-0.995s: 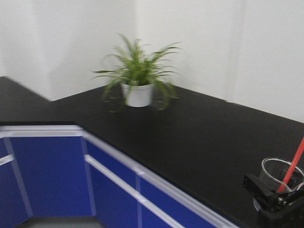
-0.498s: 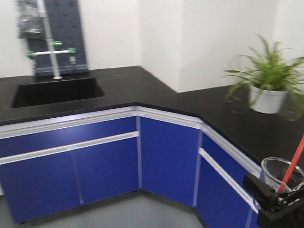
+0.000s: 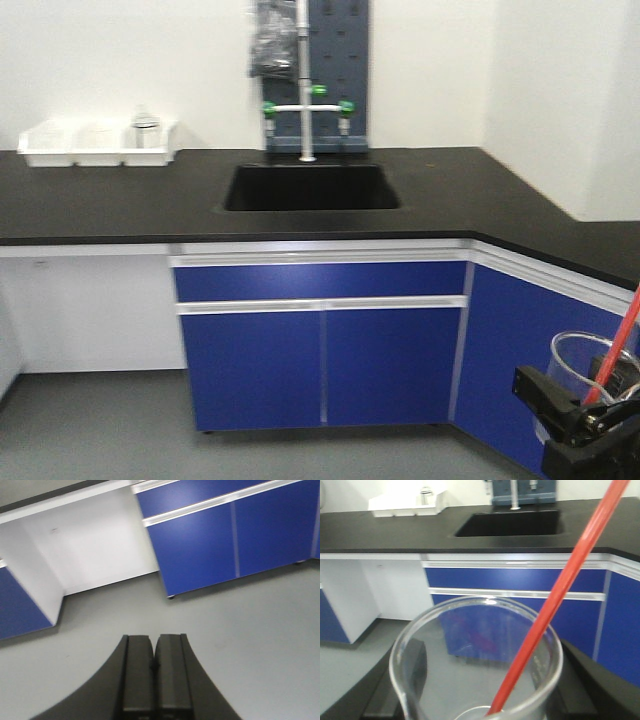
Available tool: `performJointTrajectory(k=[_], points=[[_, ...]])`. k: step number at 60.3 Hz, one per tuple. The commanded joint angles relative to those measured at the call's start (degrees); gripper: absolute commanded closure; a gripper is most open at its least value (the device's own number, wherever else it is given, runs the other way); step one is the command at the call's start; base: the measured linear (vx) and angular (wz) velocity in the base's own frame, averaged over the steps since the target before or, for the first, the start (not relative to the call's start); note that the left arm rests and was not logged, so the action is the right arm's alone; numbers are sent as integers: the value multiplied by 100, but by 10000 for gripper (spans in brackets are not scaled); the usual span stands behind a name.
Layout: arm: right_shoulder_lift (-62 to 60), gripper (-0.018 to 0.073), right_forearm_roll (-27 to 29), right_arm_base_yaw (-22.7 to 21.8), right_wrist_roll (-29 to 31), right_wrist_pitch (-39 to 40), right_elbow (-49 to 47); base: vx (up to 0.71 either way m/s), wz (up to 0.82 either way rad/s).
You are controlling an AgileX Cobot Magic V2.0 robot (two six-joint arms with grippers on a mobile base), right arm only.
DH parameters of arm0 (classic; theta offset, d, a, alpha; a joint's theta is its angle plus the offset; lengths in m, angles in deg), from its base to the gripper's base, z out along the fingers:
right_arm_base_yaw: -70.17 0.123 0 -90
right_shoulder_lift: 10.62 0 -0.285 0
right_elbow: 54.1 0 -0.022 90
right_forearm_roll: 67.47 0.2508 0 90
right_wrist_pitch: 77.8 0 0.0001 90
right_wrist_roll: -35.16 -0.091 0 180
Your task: Grab beaker from right and move to left
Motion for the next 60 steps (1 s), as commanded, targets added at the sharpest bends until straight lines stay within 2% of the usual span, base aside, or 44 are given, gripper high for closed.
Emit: performJointTrajectory(k=[1,42,60], points=[[-64,563,-94,4,27,132,-188,15,62],[-64,563,-94,4,27,132,-188,22,77],[-64,563,-94,4,27,132,-188,31,55]])
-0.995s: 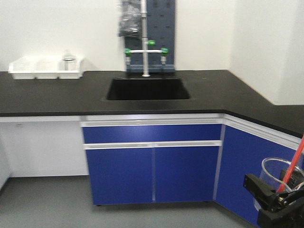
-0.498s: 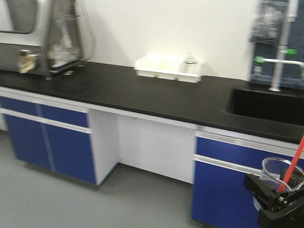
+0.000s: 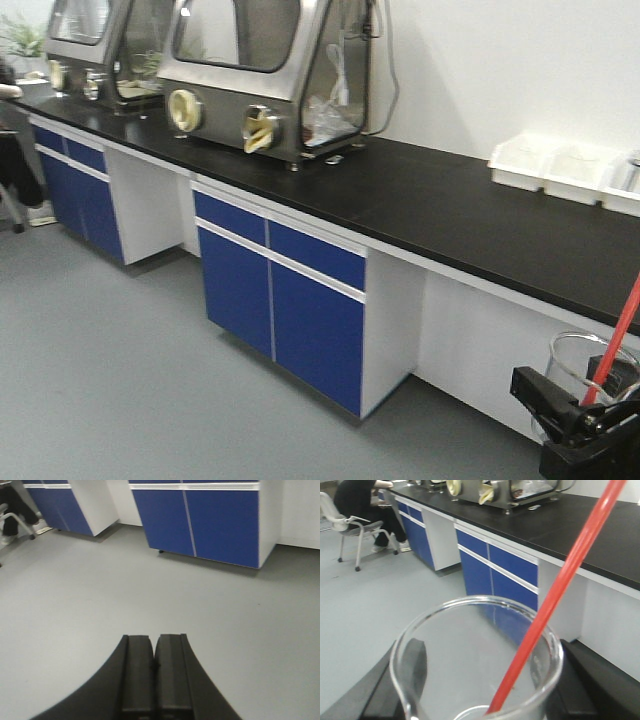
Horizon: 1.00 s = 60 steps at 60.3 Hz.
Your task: Grab beaker from right and move to left
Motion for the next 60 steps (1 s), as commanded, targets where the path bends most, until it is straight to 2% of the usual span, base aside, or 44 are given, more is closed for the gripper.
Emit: performJointTrajectory(k=[1,30,60], points=[[-64,563,-94,4,27,132,-188,36,35],[-64,563,-94,4,27,132,-188,42,14],[-64,563,-94,4,27,132,-188,46,-19]])
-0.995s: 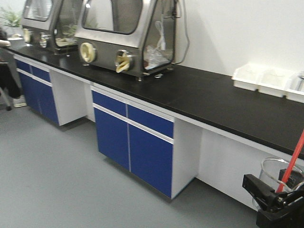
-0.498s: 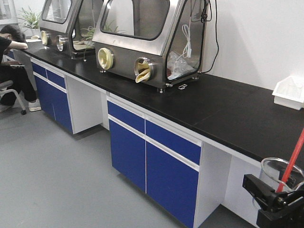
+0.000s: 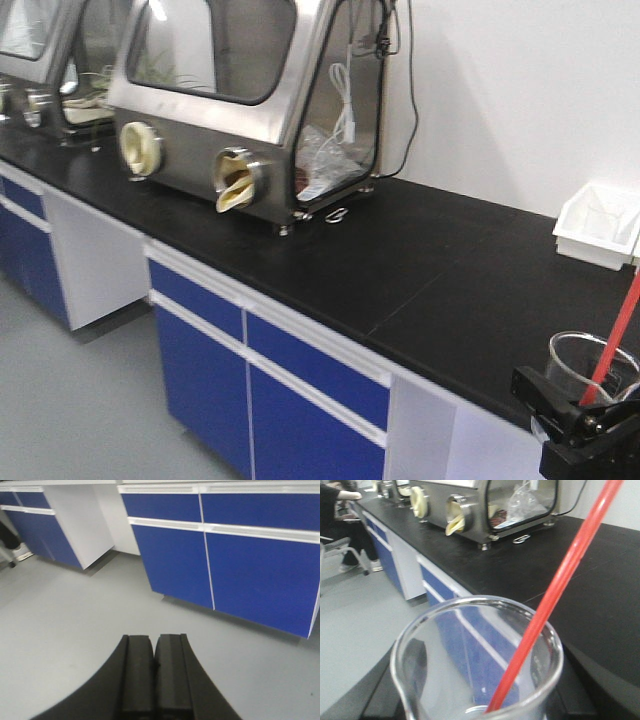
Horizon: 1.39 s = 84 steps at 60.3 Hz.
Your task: Grab beaker from right and move to left
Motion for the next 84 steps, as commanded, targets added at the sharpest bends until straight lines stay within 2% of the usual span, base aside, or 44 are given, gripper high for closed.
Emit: performJointTrajectory(k=[1,26,62,84], points=[[-64,563,-94,4,27,132,-188,46,-31],[-64,563,-94,4,27,132,-188,44,-43],[-43,563,-94,4,27,132,-188,30,-69],[-43,563,-94,4,27,132,-188,15,-20]])
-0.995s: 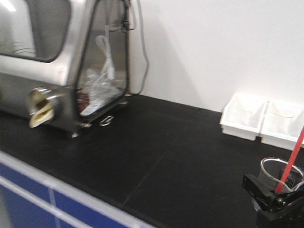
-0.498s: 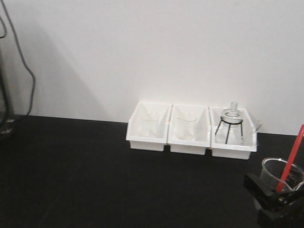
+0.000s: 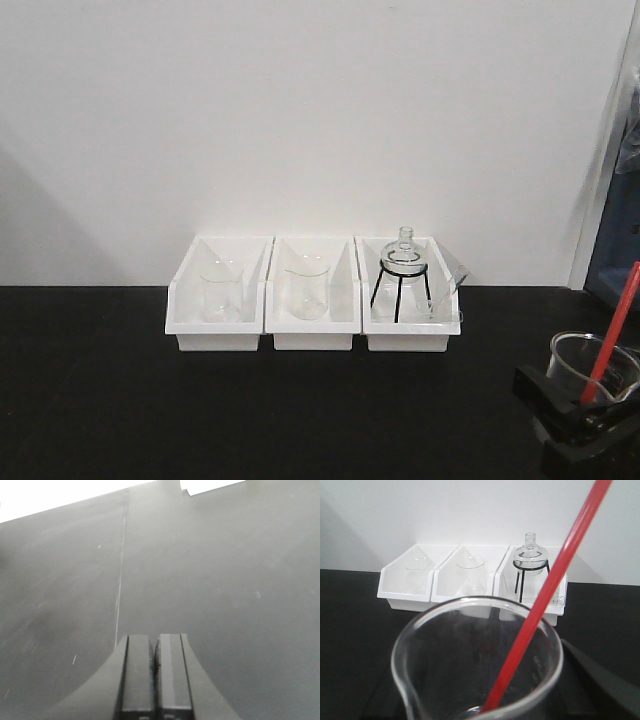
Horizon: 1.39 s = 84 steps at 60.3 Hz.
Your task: Grab beaker from right and move to left
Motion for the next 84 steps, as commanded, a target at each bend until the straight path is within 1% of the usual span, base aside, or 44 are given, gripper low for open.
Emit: performJointTrajectory(k=[1,48,54,58,65,67,70,78,84], points=[[-43,563,-94,4,27,146,-188,12,-6],[-44,563,-115,4,27,146,-188,3,-3],[74,563,-550,4,27,199,-215,0,0],[360,563,-985,4,27,382,-215,0,0],[1120,561,-2038,4,49,1164,-282,0,0],[1389,560,-2235,4,49,1341,-352,0,0],[1779,560,-2362,4,49,1522,-518,0,0],[2866,560,-2319,4,139,1816,-1109,0,0],[3681,560,-2319,4,355,2156,-1617,0,0]])
